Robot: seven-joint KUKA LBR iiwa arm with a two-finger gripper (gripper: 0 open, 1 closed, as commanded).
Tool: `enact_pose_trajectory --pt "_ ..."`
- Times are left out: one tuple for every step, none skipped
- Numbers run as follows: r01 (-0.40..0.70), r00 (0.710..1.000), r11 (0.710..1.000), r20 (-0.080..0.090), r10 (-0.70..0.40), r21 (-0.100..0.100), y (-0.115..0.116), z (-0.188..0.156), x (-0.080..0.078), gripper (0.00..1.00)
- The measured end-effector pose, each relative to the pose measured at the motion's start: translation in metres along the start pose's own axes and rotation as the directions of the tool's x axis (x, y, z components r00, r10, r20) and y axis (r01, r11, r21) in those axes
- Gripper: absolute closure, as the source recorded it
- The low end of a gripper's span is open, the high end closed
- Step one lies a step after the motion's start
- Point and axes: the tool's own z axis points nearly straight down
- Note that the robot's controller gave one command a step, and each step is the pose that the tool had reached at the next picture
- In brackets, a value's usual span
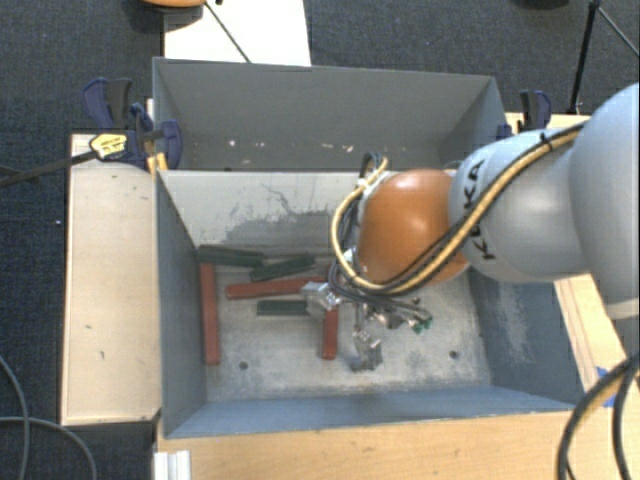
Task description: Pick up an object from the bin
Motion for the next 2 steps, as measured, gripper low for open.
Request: enact_pose_trajectory --pt "-0.09 0.996 0.996 -0.009 0.09 -0.002 0.019 -0.006 -0.002 0.0" --pt "0.256 0.967 0.967 -0.004 -0.256 -0.003 0.027 -0.006 -0.017 1.0"
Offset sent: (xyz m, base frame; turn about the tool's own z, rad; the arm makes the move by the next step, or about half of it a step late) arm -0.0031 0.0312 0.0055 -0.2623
